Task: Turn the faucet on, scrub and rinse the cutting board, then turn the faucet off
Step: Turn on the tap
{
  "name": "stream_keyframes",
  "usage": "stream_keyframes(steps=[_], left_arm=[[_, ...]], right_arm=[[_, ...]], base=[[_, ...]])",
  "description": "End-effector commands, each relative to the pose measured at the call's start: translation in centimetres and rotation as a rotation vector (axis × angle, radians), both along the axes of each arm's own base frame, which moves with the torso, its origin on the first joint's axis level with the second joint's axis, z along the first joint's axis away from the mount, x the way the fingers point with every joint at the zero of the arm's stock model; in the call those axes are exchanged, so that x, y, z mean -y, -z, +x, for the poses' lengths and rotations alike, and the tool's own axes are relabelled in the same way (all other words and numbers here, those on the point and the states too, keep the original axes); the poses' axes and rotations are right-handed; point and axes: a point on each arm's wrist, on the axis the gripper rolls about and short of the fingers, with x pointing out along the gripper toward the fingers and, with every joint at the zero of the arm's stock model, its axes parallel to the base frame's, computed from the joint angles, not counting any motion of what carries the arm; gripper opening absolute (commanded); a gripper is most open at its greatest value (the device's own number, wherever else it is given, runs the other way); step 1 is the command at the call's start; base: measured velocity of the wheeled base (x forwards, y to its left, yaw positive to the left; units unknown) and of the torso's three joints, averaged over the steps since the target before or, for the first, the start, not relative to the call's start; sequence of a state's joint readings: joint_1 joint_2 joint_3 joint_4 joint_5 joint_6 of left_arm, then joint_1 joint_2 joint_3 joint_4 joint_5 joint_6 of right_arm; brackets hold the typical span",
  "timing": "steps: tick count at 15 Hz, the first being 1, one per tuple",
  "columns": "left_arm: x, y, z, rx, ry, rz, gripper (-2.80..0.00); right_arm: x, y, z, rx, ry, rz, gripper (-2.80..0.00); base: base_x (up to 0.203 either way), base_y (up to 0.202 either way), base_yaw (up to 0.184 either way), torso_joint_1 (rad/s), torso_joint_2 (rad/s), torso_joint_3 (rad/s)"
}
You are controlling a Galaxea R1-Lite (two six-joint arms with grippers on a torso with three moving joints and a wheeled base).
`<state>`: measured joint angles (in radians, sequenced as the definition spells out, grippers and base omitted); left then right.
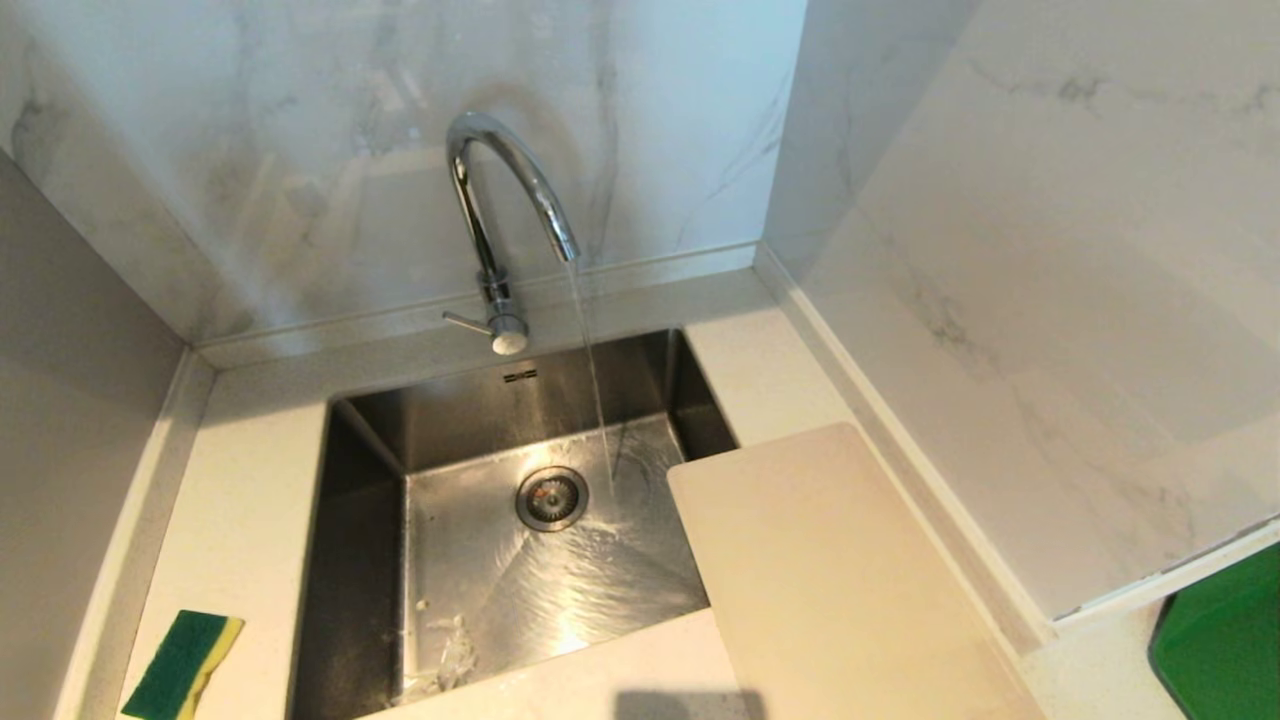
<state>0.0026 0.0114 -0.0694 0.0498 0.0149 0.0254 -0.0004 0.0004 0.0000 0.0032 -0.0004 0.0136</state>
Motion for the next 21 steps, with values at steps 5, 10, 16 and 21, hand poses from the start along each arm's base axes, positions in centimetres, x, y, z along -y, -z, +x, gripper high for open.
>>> stream_keyframes(steps=[5,10,16,21], left_arm=[[0.2,-15.3,2.5,0.013,0.081,0.013,-2.80],[0.5,-25.4,12.7,-0.068,0.129,0.005,-2.80],[5.8,-26.0,26.1,-0.363,0.123,-0.092,-2.80],[9.1,-23.3,35.1,-0.443,0.001,-0.167,-2.80]], right_arm=[[0.0,0.0,0.0,-0.001,-0.002,0.000,-2.80],[0.0,0.0,0.0,-0.001,-0.001,0.000,-2.80],[0.0,0.0,0.0,0.001,-0.001,0.000,-2.80],[0.0,0.0,0.0,0.000,-0.001,0.000,-2.80]], base=[[0.000,0.000,0.000,0.000,0.00,0.000],[0.000,0.000,0.000,0.000,0.00,0.000],[0.000,0.000,0.000,0.000,0.00,0.000],[0.000,0.000,0.000,0.000,0.00,0.000]])
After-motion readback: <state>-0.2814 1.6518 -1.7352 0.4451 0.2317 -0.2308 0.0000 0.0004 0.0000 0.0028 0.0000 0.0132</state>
